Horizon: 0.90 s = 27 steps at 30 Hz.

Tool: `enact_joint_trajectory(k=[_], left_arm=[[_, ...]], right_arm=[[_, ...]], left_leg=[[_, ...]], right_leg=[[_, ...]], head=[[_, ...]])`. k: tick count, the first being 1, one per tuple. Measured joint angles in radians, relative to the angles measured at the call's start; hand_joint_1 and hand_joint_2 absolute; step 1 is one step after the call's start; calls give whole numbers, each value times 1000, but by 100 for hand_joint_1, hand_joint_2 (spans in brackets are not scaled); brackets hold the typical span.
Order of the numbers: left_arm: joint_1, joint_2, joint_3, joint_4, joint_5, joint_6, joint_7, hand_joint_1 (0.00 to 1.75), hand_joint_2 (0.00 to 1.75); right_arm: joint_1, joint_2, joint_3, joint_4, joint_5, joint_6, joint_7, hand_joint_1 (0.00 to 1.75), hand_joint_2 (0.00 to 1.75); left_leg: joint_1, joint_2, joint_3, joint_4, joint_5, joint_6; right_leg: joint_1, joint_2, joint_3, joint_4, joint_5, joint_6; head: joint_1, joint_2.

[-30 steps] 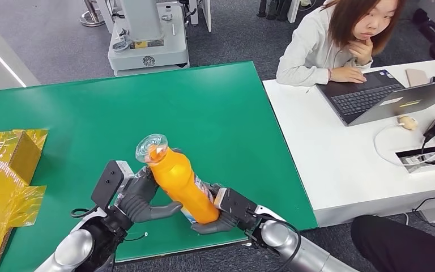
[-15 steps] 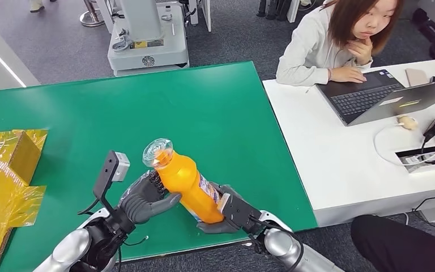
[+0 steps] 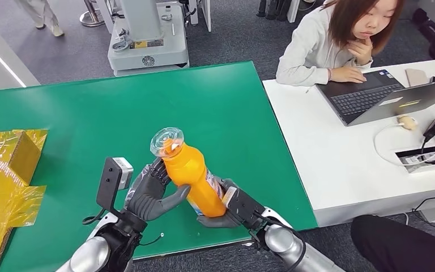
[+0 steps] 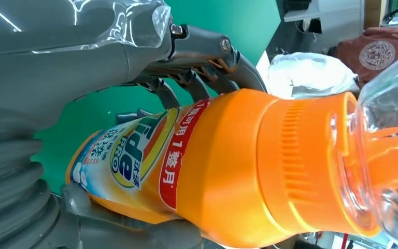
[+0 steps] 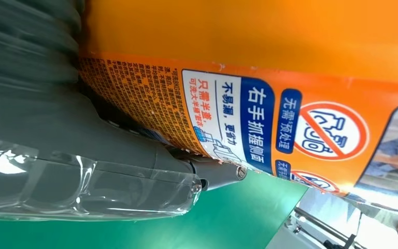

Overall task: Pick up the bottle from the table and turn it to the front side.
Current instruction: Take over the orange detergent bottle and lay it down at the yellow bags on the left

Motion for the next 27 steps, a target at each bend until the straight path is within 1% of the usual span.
enact_joint_trajectory(k=[2, 3, 5, 6, 7, 9, 15, 21, 27], left_arm=[[-3, -12, -8, 0, -6, 17, -6, 66, 175], [-4, -14, -9, 0, -6, 18, -6, 60, 175], [-4, -15, -10, 0, -6, 19, -6, 37, 175], [-4, -17, -10, 0, -5, 20, -6, 21, 175], [-5, -18, -11, 0, -4, 20, -7, 10, 175], [-6, -23, -16, 0, 1, 24, -9, 0, 175], [-14, -45, -31, 0, 15, 40, -15, 0, 175], [-31, -50, -40, 0, 46, 14, 21, 0, 175], [-51, -57, -47, 3, 55, 2, 27, 0, 175]], right_arm=[[0, 2, -2, 0, -7, 0, -3, 175, 175], [0, 2, -3, 0, -9, 0, -4, 175, 175], [0, 3, -4, 0, -10, 0, -4, 175, 175], [0, 3, -5, 0, -10, 0, -4, 175, 175], [-1, 4, -7, 0, -12, -1, -5, 175, 175], [-1, 4, -10, 0, -20, -3, -6, 175, 175], [-3, 4, -17, 2, -38, -3, -8, 175, 175], [-3, 4, -17, 13, -48, -1, -12, 175, 175], [-11, 4, -17, 18, -47, -2, -20, 175, 175]], left_leg=[[0, 0, 0, 0, 0, 0], [0, 0, 0, 0, 0, 0], [0, 0, 0, 0, 0, 0], [0, 0, 0, 0, 0, 0], [0, 0, 0, 0, 0, 0], [0, 0, 0, 0, 0, 0], [0, 0, 0, 0, 0, 0], [0, 0, 0, 0, 0, 0], [0, 0, 0, 0, 0, 0]], right_leg=[[0, 0, 0, 0, 0, 0], [0, 0, 0, 0, 0, 0], [0, 0, 0, 0, 0, 0], [0, 0, 0, 0, 0, 0], [0, 0, 0, 0, 0, 0], [0, 0, 0, 0, 0, 0], [0, 0, 0, 0, 0, 0], [0, 0, 0, 0, 0, 0], [0, 0, 0, 0, 0, 0]], head=[[0, 0], [0, 0], [0, 0], [0, 0], [0, 0], [0, 0], [0, 0], [0, 0], [0, 0]])
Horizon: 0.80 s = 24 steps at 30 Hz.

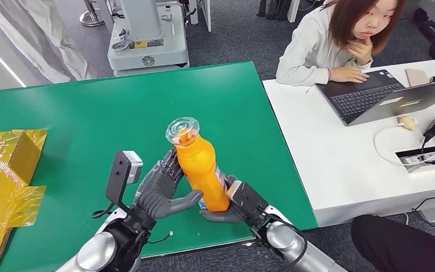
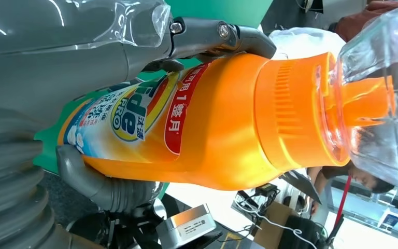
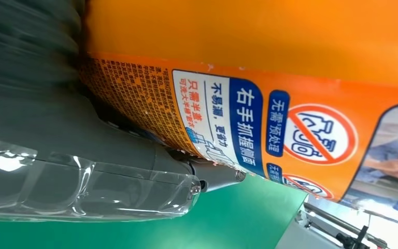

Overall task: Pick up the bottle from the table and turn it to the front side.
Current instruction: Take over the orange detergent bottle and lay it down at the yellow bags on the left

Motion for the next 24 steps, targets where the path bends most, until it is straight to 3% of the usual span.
enact_joint_trajectory(k=[13, 24], left_arm=[[-127, -53, -32, 188, -29, 41, -45, 0, 175], [-175, -66, -51, 302, -82, 96, -83, 0, 175]], right_arm=[[-95, 22, 41, 39, 18, -1, -44, 175, 175], [-170, 52, 92, 85, -9, 11, -38, 175, 175]], left_leg=[[0, 0, 0, 0, 0, 0], [0, 0, -1, 0, 0, 0]], right_leg=[[0, 0, 0, 0, 1, 0], [0, 0, 0, 0, 0, 0]], head=[[0, 0], [0, 0]])
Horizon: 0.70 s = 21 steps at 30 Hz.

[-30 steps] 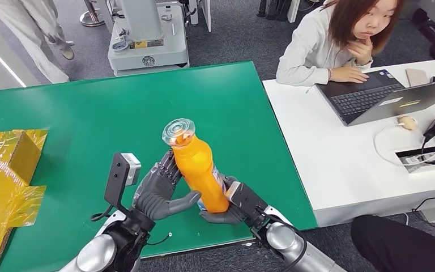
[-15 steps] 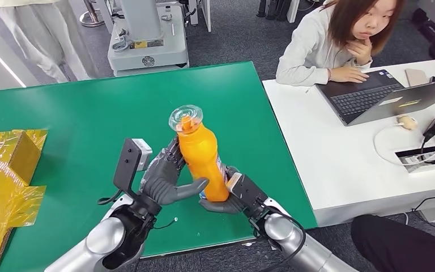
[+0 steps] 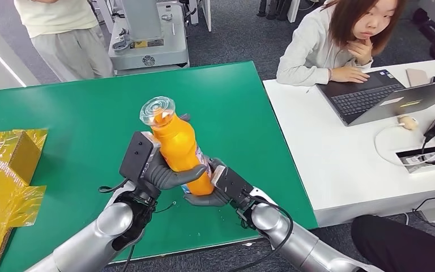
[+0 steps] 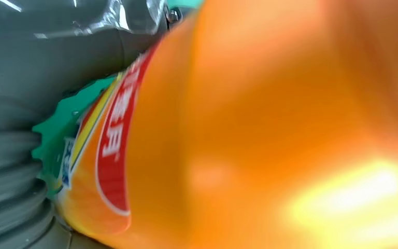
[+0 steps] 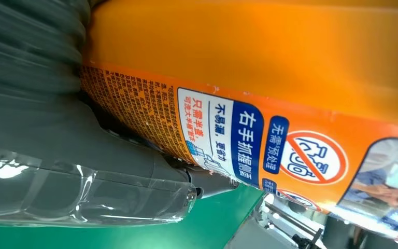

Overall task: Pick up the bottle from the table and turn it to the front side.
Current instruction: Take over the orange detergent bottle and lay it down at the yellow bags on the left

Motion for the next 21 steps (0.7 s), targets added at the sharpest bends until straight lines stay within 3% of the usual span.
enact_joint_trajectory(k=[1, 2, 5, 6, 7, 11, 20, 21], left_arm=[[0, 0, -1, 5, 5, -2, -1, 0, 175], [0, 0, -1, 8, 10, -4, -2, 16, 175], [1, 0, -1, 9, 23, -7, -2, 146, 175], [2, 0, -1, 9, 27, -6, -1, 173, 175], [3, 1, -1, 9, 31, -5, -2, 174, 175], [14, 6, 2, 3, 57, 8, -14, 147, 175], [69, 35, 20, -66, 92, 61, -53, 145, 175], [76, 38, 24, -77, 94, 66, -56, 145, 175]], right_arm=[[-5, 1, 4, 6, -4, 0, 1, 175, 175], [-8, 1, 7, 12, -8, 0, 2, 175, 175], [-13, 1, 12, 24, -12, 0, 2, 175, 175], [-14, 1, 14, 27, -13, -1, 2, 175, 175], [-16, 1, 15, 30, -14, -1, 2, 175, 175], [-21, 0, 23, 40, -25, -2, 0, 175, 175], [-28, 0, 54, 50, -46, 0, -13, 174, 175], [-27, 0, 57, 50, -48, -1, -14, 143, 175]], left_leg=[[0, 0, 0, 0, 0, 0], [0, 0, 0, 0, 0, 0], [0, 0, 0, 0, 0, 0], [0, 0, 0, 0, 0, 0], [0, 0, 0, 0, 0, 0], [0, 0, 0, 0, 0, 0], [0, 0, 0, 0, 0, 0], [0, 0, 0, 0, 0, 0]], right_leg=[[0, 0, 0, 0, 0, 0], [0, 0, 0, 0, 0, 0], [0, 0, 0, 0, 0, 0], [0, 0, 0, 0, 0, 0], [0, 0, 0, 0, 0, 0], [0, 0, 0, 0, 0, 0], [0, 0, 0, 0, 0, 0], [0, 0, 0, 0, 0, 0]], head=[[0, 0], [0, 0], [0, 0], [0, 0], [0, 0], [0, 0], [0, 0], [0, 0]])
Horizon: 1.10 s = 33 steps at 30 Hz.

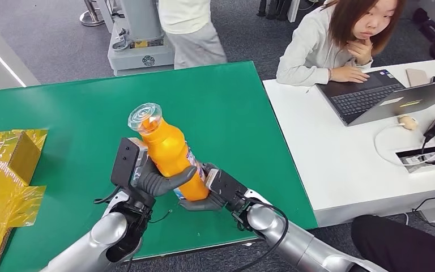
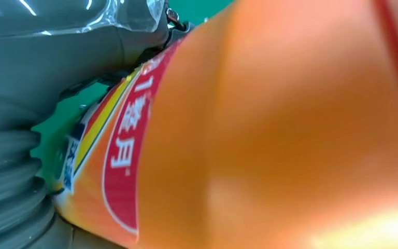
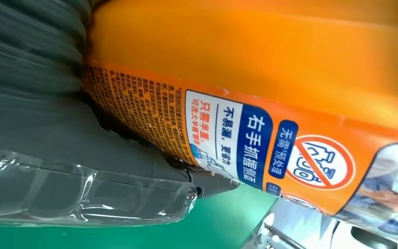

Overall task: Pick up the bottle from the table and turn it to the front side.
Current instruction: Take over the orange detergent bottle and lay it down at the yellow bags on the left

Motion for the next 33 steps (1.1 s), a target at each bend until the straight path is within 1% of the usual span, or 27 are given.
enact_joint_trajectory(k=[2, 3, 6, 10, 14, 16, 20, 24, 26, 29, 33], left_arm=[[12, 7, 5, -23, 5, 6, -2, 148, 175], [18, 12, 7, -35, 6, 8, -2, 148, 175], [35, 25, 17, -66, 2, 16, -2, 149, 175], [43, 40, 38, -96, -24, 22, -4, 167, 175], [45, 59, 44, -121, -131, 43, -14, 173, 175], [46, 75, 44, -138, -247, 71, -14, 175, 175], [46, 126, 47, -175, -570, 138, 9, 175, 175], [46, 170, 64, -203, -776, 151, 45, 175, 175], [44, 193, 71, -212, -902, 163, 77, 175, 175], [39, 240, 81, -227, -1107, 175, 123, 175, 175], [25, 316, 101, -243, -1295, 182, 160, 175, 175]], right_arm=[[4, 0, 4, -3, -1, -4, -1, 81, 175], [7, 0, 6, -5, 0, -6, -1, 38, 175], [20, -3, 11, -17, 4, -14, -3, 0, 175], [46, -17, 11, -31, 8, -24, -3, 0, 175], [82, -31, 1, -58, 25, -33, -5, 0, 175], [106, -37, -10, -83, 37, -34, -5, 0, 175], [163, -53, -46, -147, 62, -32, -4, 0, 175], [213, -65, -87, -207, 82, -27, -8, 0, 175], [238, -69, -106, -237, 95, -22, -13, 0, 175], [283, -73, -141, -291, 124, -10, -20, 0, 175], [341, -76, -190, -361, 152, 0, -30, 0, 175]], left_leg=[[0, 0, 0, 0, 0, 0], [0, 0, 0, 0, 0, 0], [0, 0, 0, 0, 0, 0], [0, 0, 0, 0, 0, 0], [0, 0, 0, 0, 0, 0], [0, 0, 0, 0, 0, 0], [0, 0, 0, 0, 0, 0], [0, 0, 0, 0, 0, 0], [0, 0, 0, -1, 0, 0], [0, 0, 0, 0, 0, 0], [0, 1, 0, -1, 0, 0]], right_leg=[[0, 0, 0, 0, 0, 0], [0, 0, 0, 0, 0, 0], [0, 0, 0, 0, 0, 0], [0, -1, 0, 0, 0, 0], [0, 0, 0, 0, 0, 0], [0, 0, 0, 0, 0, 0], [0, 0, 0, 0, 0, 0], [0, 1, -1, 0, 0, 0], [0, 1, -1, 0, 0, 0], [0, 1, -1, 0, 0, 0], [0, 1, -1, 0, 0, 0]], head=[[0, 0], [0, 0], [0, 0], [0, 0], [0, 0], [0, 0], [0, 0], [0, 0], [0, 0], [0, 0], [0, 0]])
